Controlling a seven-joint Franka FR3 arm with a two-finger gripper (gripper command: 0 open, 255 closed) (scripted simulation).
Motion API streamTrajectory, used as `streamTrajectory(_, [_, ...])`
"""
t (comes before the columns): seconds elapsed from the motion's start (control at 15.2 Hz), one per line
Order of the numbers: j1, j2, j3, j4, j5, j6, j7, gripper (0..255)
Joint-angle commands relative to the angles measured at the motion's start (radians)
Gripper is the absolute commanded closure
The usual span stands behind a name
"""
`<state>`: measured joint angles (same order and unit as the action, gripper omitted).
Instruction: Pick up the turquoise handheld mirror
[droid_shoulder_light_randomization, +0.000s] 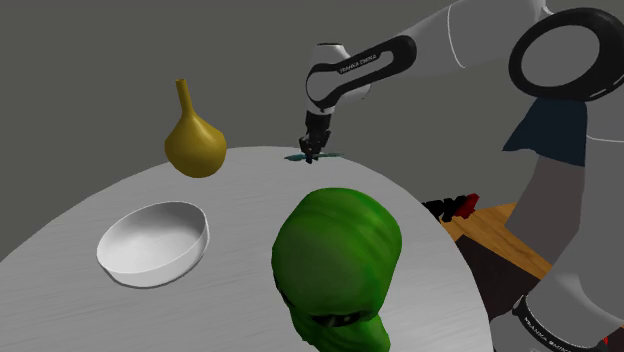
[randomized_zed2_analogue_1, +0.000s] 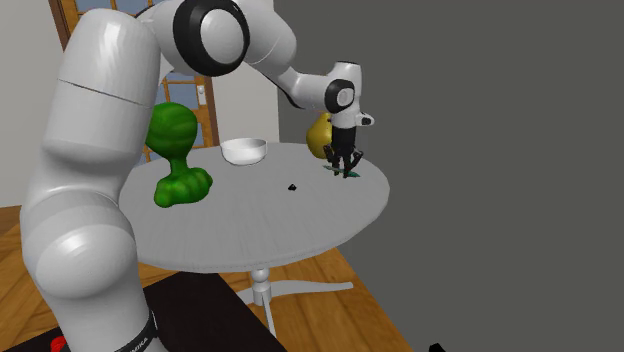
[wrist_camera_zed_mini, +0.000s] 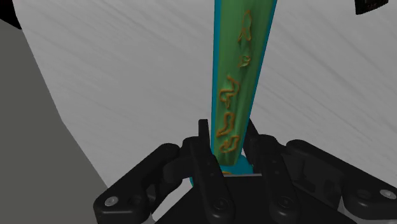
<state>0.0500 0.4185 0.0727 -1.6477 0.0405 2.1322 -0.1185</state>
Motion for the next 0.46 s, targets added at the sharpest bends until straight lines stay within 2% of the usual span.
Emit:
streamTrajectory(0.0, [-0.001,-0.008,0.000,0.016,0.000,-0.025,0.000,255])
streamTrajectory(0.4, [-0.001,-0.025,0.000,0.047,0.000,-0.073,0.002,255])
